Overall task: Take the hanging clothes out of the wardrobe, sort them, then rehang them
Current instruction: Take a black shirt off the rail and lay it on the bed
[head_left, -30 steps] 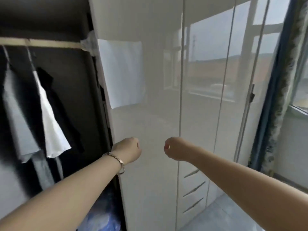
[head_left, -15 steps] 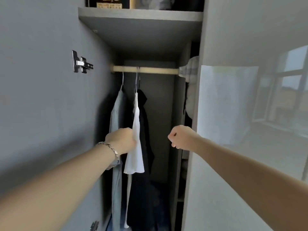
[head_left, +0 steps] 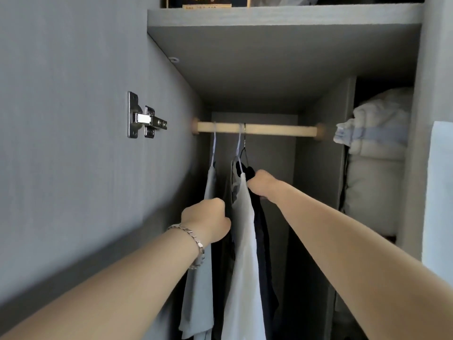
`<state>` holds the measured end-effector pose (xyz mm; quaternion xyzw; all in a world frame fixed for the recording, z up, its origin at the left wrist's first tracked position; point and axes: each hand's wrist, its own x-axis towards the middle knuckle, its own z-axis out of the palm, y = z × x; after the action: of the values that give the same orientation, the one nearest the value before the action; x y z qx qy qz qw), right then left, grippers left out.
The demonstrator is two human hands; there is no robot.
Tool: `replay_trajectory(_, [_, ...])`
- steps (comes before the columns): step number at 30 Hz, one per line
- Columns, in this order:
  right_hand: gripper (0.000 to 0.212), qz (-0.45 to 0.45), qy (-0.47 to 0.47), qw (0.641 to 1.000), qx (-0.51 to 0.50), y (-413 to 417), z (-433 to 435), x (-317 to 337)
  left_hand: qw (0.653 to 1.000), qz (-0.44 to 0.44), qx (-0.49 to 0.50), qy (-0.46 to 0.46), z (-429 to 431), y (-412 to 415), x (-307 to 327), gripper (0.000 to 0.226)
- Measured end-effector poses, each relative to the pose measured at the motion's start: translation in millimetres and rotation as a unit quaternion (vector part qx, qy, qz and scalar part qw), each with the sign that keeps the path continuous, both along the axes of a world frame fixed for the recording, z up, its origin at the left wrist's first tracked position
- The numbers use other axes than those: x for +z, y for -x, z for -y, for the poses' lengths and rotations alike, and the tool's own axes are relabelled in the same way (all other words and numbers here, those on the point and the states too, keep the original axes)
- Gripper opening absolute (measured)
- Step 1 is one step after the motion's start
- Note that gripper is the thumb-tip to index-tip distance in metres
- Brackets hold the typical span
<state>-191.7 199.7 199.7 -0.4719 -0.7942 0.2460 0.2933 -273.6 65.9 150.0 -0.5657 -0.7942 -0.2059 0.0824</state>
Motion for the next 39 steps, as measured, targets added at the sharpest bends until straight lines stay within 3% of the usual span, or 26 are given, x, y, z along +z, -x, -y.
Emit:
replay_trajectory(2, [0.013,-0.039,0.032,0.999,0.01,11.6,-12.8,-3.7,1.0,-0.006,-0.005,0.006,-7.3,1.9,-0.5,0.019])
replay_trajectory(5, [0.035,-0.131,0.06,0.989,0.022,21.9,-26.3,-1.6,1.0,-0.006,-0.005,0.007,-13.8,4.6,0.0,0.021])
replay_trajectory(11, [0.041,-0.15,0.0,0.989,-0.021,14.1,-42.7,26.5,0.999,0.025,0.011,0.027,-17.2,11.0,4.1,0.019])
replay_trajectory(17, [0.062,-0.128,-0.02,0.991,-0.027,-20.5,-21.4,40.7,0.999,0.035,0.01,0.013,-17.0,16.0,3.0,0.02])
replay_trajectory(23, [0.04,-0.043,-0.041,0.996,-0.069,-68.4,25.5,-16.1,0.999,0.008,0.01,-0.044,-16.7,9.6,5.2,0.018])
replay_trajectory(29, [0.048,-0.003,-0.089,0.994,-0.071,-123.7,78.8,-84.8,0.996,-0.025,-0.024,-0.084,-5.9,-23.4,-4.1,0.017])
replay_trajectory(34, [0.043,0.058,-0.113,0.987,-0.093,-189.0,133.3,-116.9,0.994,-0.06,-0.088,-0.037,13.0,-78.1,-22.4,0.016])
replay_trajectory(39, [0.038,0.065,-0.082,0.983,-0.149,-287.6,211.5,-150.3,0.984,-0.063,-0.164,0.042,37.0,-156.2,-65.8,0.019])
